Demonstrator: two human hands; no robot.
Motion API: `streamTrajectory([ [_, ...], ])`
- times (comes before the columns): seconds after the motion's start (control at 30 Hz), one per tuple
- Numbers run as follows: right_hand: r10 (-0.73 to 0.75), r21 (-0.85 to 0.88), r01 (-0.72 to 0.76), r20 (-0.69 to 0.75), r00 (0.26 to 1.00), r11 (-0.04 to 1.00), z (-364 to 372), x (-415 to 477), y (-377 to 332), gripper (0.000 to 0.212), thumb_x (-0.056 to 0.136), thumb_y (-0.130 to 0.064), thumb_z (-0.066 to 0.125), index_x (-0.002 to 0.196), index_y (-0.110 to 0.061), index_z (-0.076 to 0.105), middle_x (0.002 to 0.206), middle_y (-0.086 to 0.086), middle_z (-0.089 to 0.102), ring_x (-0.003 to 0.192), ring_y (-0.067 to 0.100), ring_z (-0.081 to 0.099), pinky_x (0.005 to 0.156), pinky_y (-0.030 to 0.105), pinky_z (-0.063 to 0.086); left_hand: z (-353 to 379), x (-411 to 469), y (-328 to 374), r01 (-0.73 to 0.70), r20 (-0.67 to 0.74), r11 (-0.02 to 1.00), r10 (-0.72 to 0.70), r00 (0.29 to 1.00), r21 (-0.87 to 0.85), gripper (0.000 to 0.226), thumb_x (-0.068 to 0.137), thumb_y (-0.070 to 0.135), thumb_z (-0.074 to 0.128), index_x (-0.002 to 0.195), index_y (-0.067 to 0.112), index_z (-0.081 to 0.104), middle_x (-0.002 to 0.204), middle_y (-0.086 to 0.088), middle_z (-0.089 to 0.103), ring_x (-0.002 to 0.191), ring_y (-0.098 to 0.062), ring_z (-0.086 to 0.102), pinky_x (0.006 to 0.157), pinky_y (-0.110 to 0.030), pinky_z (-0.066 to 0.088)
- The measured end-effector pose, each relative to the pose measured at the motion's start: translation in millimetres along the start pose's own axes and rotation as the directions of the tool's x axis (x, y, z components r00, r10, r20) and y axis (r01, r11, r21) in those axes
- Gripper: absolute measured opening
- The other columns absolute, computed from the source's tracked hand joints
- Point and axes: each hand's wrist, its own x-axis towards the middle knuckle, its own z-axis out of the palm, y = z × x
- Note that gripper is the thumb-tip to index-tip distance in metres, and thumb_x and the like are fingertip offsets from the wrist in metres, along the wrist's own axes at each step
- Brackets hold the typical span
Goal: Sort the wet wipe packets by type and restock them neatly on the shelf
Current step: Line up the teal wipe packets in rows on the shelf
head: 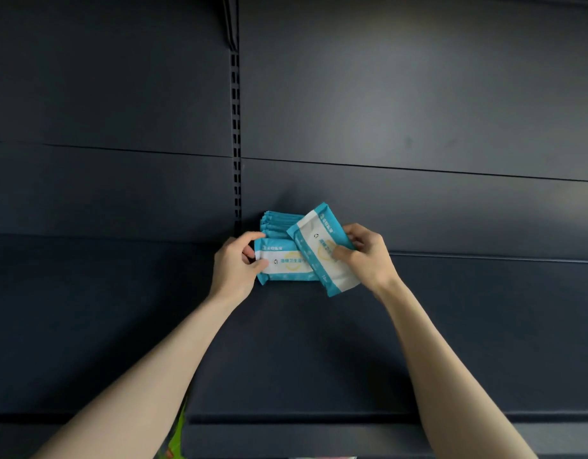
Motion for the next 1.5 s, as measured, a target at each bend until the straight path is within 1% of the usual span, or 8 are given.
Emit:
streamTrajectory([
  [0.2, -0.041, 0.023, 0.041, -0.007, 0.999, 0.999, 3, 1, 3, 0.031, 0.075, 0.006, 0.073, 0.085, -0.022, 0.063, 0.091, -0.001, 0.067, 0.088, 0.019, 0.066, 0.084, 0.035, 0.055, -2, -2, 10, -0.016, -0.027, 0.997, 0.014, 1.000, -0.079, 0.059, 0.075, 0.016, 0.078, 0.128, 0.018, 0.051, 0.107, 0.001, 0.049, 0.081, -0.002, 0.052, 0.064, -0.008, 0.038],
  [0.37, -0.070, -0.022, 0.071, 0.059, 0.996, 0.997, 12, 0, 5, 0.034, 0.069, -0.003, 0.082, 0.086, -0.026, 0.063, 0.100, 0.003, 0.069, 0.096, 0.019, 0.066, 0.089, 0.031, 0.053, 2, -6, 15, -0.039, 0.126, 0.981, 0.063, 0.990, -0.189, 0.065, 0.073, 0.022, 0.081, 0.131, 0.020, 0.051, 0.116, 0.005, 0.059, 0.106, -0.007, 0.053, 0.083, -0.018, 0.040],
  [0.53, -0.120, -0.257, 0.116, 0.001, 0.993, 0.959, 16, 2, 11, 0.037, 0.070, -0.006, 0.082, 0.097, -0.020, 0.060, 0.097, -0.009, 0.048, 0.083, 0.007, 0.052, 0.079, 0.016, 0.043, 3, -7, 11, -0.029, 0.051, 0.999, 0.030, 0.998, -0.013, 0.040, 0.074, 0.019, 0.080, 0.109, 0.013, 0.062, 0.096, 0.004, 0.059, 0.083, -0.010, 0.053, 0.066, -0.018, 0.039],
  [0.63, -0.109, -0.389, 0.117, 0.041, 0.993, 0.914, 17, 2, 16, 0.057, 0.071, -0.009, 0.081, 0.121, -0.019, 0.055, 0.113, -0.005, 0.035, 0.114, 0.018, 0.042, 0.099, 0.031, 0.044, 6, -7, 7, 0.000, -0.010, 1.000, -0.001, 1.000, -0.004, 0.055, 0.073, 0.017, 0.080, 0.119, 0.011, 0.052, 0.110, -0.001, 0.050, 0.100, -0.019, 0.054, 0.078, -0.024, 0.041],
  [0.77, -0.033, -0.495, 0.095, 0.132, 0.991, 0.864, 19, 1, 15, 0.086, 0.075, -0.012, 0.078, 0.147, -0.022, 0.031, 0.145, 0.002, 0.024, 0.133, 0.022, 0.025, 0.107, 0.031, 0.035, 5, -5, 4, 0.139, 0.067, 0.990, -0.140, 0.988, 0.018, 0.083, 0.073, 0.027, 0.080, 0.140, 0.009, 0.035, 0.137, -0.007, 0.043, 0.121, -0.022, 0.047, 0.090, -0.026, 0.039],
  [0.93, -0.007, -0.491, 0.084, 0.158, 0.987, 0.867, 20, 1, 18, 0.080, 0.083, -0.012, 0.071, 0.149, -0.023, 0.027, 0.145, 0.001, 0.035, 0.125, 0.023, 0.044, 0.094, 0.028, 0.045, 6, -5, 0, 0.147, 0.271, 0.987, -0.160, 0.949, 0.069, 0.063, 0.070, 0.018, 0.081, 0.124, 0.012, 0.048, 0.111, 0.004, 0.058, 0.104, -0.015, 0.057, 0.073, -0.022, 0.042],
  [1.17, 0.041, -0.571, 0.094, 0.219, 0.975, 0.815, 19, 2, 19, 0.100, 0.073, -0.016, 0.079, 0.151, -0.026, 0.016, 0.153, 0.000, 0.020, 0.134, 0.024, 0.036, 0.107, 0.039, 0.038, 8, -8, -1, 0.050, 0.162, 0.947, -0.106, 0.981, 0.318, 0.058, 0.073, 0.041, 0.078, 0.114, 0.017, 0.046, 0.111, 0.000, 0.062, 0.097, -0.026, 0.058, 0.072, -0.036, 0.048],
  [1.5, 0.003, -0.748, 0.095, 0.129, 0.992, 0.657, 24, 1, 16, 0.086, 0.082, -0.031, 0.072, 0.149, -0.030, 0.020, 0.146, 0.001, 0.031, 0.123, 0.031, 0.046, 0.093, 0.043, 0.044, 10, -10, 1, 0.001, 0.181, 0.906, -0.085, 0.980, 0.424, 0.058, 0.085, 0.041, 0.066, 0.129, 0.018, 0.036, 0.118, -0.005, 0.062, 0.099, -0.032, 0.060, 0.071, -0.036, 0.046],
])
